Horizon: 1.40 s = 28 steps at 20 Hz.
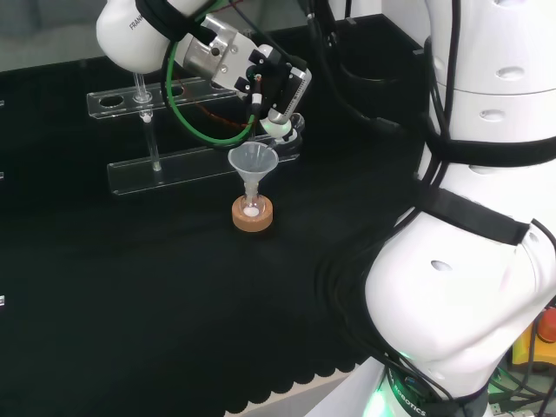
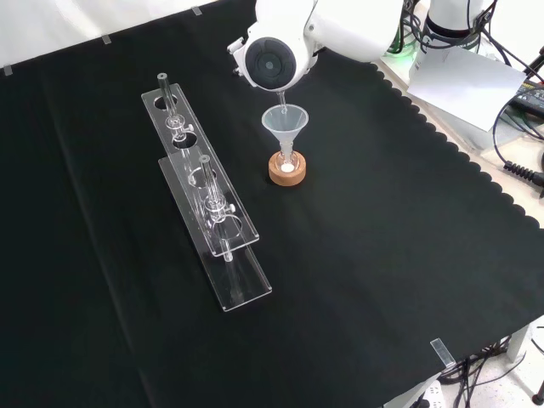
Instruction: Pour all the NaCl from the weighing funnel into the round-bottom flask.
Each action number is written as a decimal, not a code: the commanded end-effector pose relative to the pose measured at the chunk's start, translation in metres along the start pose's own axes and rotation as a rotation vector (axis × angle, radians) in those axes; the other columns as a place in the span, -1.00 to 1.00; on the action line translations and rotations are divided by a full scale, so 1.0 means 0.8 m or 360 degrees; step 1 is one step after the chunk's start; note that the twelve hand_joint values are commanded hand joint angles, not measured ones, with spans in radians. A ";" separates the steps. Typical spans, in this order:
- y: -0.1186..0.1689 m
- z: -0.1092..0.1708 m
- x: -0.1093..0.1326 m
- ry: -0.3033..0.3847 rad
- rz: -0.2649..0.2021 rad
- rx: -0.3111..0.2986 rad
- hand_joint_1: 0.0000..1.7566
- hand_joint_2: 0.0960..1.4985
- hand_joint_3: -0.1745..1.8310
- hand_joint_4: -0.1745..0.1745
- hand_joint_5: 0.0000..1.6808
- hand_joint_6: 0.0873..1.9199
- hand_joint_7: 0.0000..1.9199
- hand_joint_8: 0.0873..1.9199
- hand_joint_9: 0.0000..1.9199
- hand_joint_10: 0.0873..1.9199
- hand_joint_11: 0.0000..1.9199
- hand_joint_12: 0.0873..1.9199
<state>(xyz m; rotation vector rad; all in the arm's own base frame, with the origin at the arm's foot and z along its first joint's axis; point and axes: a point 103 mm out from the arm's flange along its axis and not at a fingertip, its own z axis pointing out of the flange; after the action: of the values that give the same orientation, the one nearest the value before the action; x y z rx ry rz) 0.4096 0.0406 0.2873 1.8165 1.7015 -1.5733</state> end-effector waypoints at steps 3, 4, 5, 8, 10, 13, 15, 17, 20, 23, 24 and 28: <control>0.000 -0.003 0.002 -0.0017 0.0003 0.0014 0.23 -0.16 -0.07 1.00 0.32 -0.01 -0.47 -0.39 -0.15 -0.55 -0.41 0.25; -0.001 -0.004 0.002 -0.0022 0.0003 0.0014 0.23 -0.16 -0.07 1.00 0.32 -0.01 -0.47 -0.39 -0.15 -0.55 -0.41 0.25; 0.000 -0.004 0.003 -0.0022 0.0002 0.0014 0.23 -0.16 -0.07 1.00 0.32 -0.01 -0.47 -0.39 -0.15 -0.55 -0.41 0.25; 0.000 -0.004 0.003 -0.0020 -0.0002 0.0012 0.23 -0.16 -0.07 1.00 0.32 -0.01 -0.47 -0.39 -0.15 -0.55 -0.40 0.24; 0.000 -0.004 0.003 -0.0031 -0.0001 0.0011 0.23 -0.16 -0.07 1.00 0.32 -0.01 -0.47 -0.39 -0.15 -0.55 -0.40 0.24; 0.000 -0.006 0.003 -0.0054 0.0006 0.0014 0.23 -0.16 -0.07 1.00 0.32 -0.01 -0.47 -0.39 -0.15 -0.55 -0.40 0.24; -0.001 -0.008 0.004 -0.0066 0.0010 0.0017 0.23 -0.16 -0.07 1.00 0.32 -0.01 -0.47 -0.39 -0.15 -0.56 -0.40 0.24; -0.002 -0.009 0.005 -0.0069 0.0010 0.0018 0.23 -0.16 -0.07 1.00 0.32 -0.01 -0.47 -0.39 -0.15 -0.56 -0.40 0.24; -0.003 -0.010 0.006 -0.0079 0.0008 0.0018 0.23 -0.16 -0.07 1.00 0.32 -0.01 -0.47 -0.39 -0.15 -0.56 -0.40 0.24; -0.003 -0.010 0.006 -0.0091 0.0009 0.0019 0.23 -0.16 -0.07 1.00 0.32 -0.01 -0.47 -0.39 -0.15 -0.56 -0.40 0.24; -0.003 -0.010 0.006 -0.0093 0.0010 0.0019 0.23 -0.16 -0.07 1.00 0.32 -0.01 -0.47 -0.39 -0.15 -0.56 -0.40 0.24; -0.003 -0.009 0.006 -0.0099 0.0009 0.0021 0.23 -0.17 -0.07 1.00 0.32 -0.01 -0.48 -0.39 -0.15 -0.56 -0.40 0.23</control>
<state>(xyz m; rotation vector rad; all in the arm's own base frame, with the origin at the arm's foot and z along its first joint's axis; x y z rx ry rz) 0.4111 0.0500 0.2882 1.7615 1.6628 -1.6212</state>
